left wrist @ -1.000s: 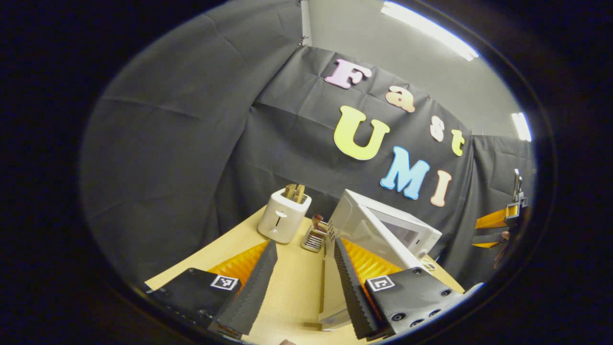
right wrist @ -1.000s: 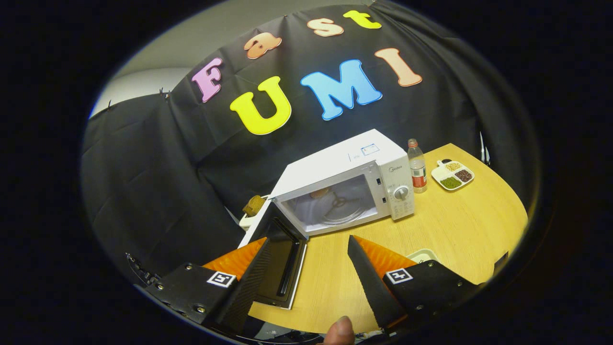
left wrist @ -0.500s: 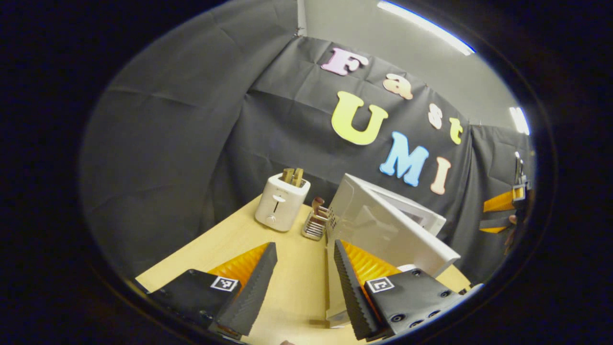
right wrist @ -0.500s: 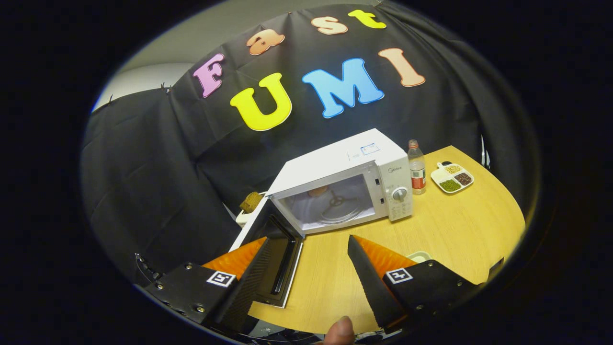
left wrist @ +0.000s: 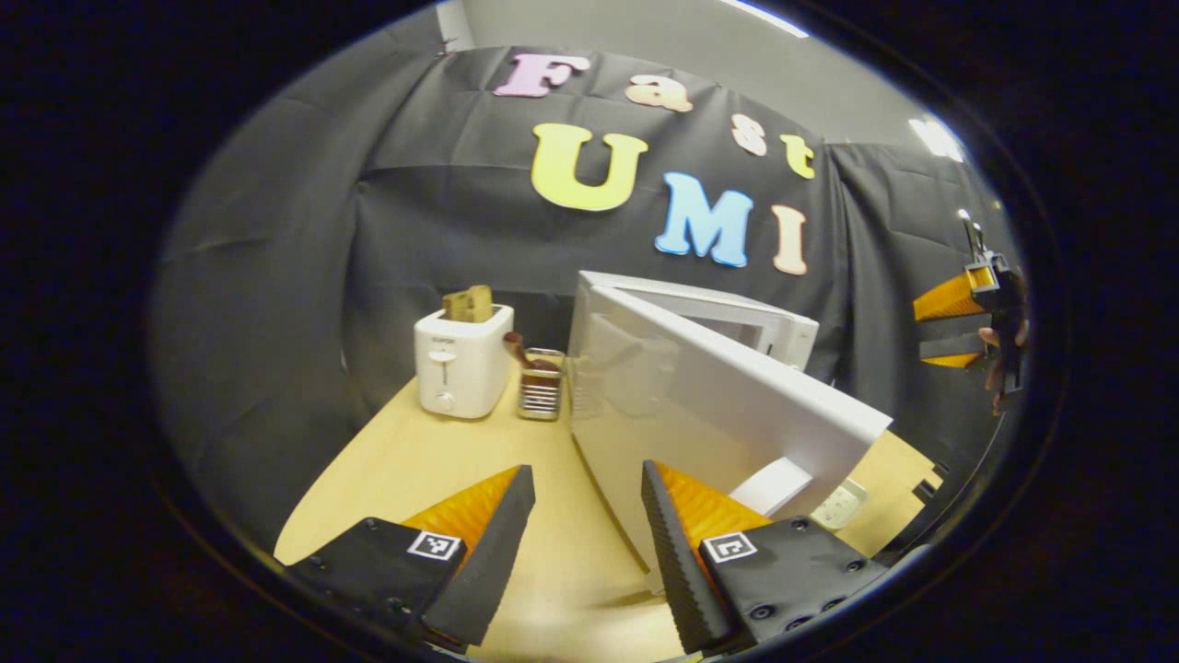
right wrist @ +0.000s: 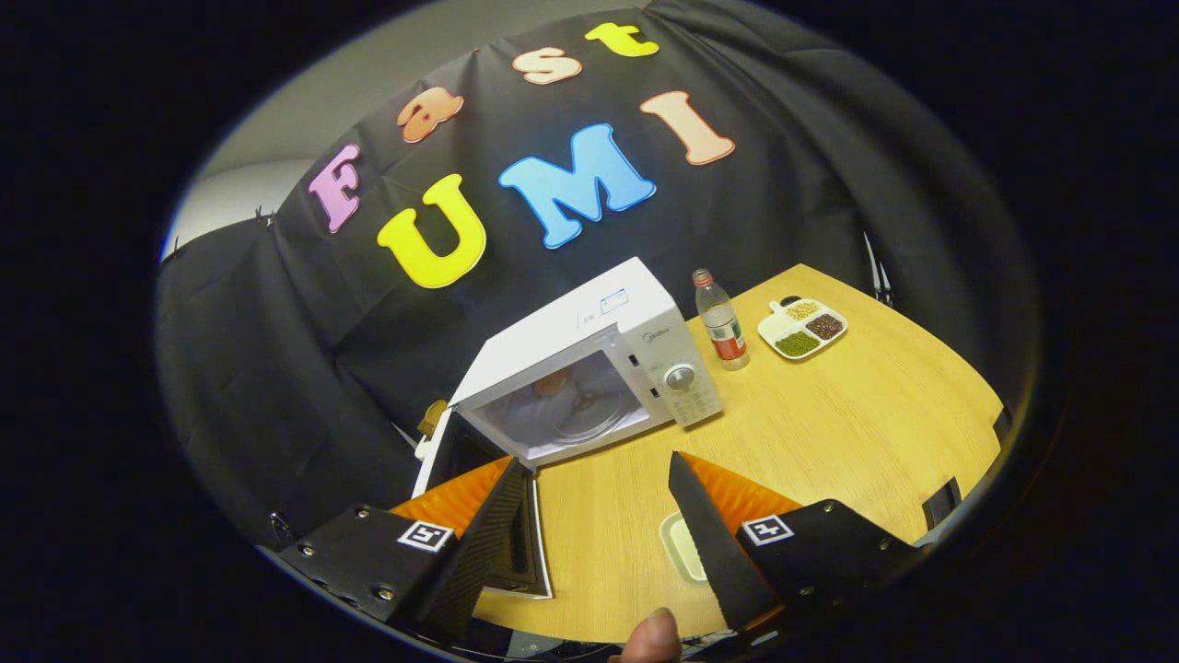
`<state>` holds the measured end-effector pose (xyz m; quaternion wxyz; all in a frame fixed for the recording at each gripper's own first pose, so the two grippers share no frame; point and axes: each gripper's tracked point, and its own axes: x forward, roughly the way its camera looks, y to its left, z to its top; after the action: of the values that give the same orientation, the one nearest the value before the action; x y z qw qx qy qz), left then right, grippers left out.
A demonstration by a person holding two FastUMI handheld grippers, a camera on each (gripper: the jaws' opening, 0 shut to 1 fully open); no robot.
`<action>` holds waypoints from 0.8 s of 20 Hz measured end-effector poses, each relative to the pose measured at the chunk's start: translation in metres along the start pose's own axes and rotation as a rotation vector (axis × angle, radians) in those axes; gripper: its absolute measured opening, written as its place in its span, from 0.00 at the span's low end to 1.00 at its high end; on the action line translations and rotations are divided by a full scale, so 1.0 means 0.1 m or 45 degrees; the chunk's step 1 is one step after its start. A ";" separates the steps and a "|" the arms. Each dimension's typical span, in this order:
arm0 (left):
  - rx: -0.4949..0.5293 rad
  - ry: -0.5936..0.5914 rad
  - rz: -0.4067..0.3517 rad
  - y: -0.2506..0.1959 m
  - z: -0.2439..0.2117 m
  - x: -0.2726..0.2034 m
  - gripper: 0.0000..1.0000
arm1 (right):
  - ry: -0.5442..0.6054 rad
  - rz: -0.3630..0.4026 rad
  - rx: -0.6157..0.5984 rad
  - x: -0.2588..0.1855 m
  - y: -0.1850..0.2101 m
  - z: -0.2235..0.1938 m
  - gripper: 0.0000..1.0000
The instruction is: Open the microwave oven with the left hand, put the food in, and close the microwave oven.
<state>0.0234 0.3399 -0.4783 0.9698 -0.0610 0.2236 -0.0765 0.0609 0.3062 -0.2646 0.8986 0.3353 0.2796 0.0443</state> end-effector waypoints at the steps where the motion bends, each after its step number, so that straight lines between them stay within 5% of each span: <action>1: 0.016 0.002 -0.031 -0.20 0.03 0.07 0.75 | -0.008 -0.005 0.014 -0.02 -0.07 0.05 0.98; 10: 0.089 0.018 -0.212 -1.52 0.25 1.00 0.81 | -0.068 -0.016 -0.066 -0.11 -0.65 0.53 0.98; 16: 0.142 0.018 -0.218 -1.91 0.45 1.78 0.80 | -0.070 -0.036 -0.143 -0.10 -1.04 0.73 0.98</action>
<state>0.1783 0.1248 -0.4844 0.9600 -0.0252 0.2197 -0.1720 0.0807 0.1814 -0.2798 0.9238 0.2815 0.2567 0.0379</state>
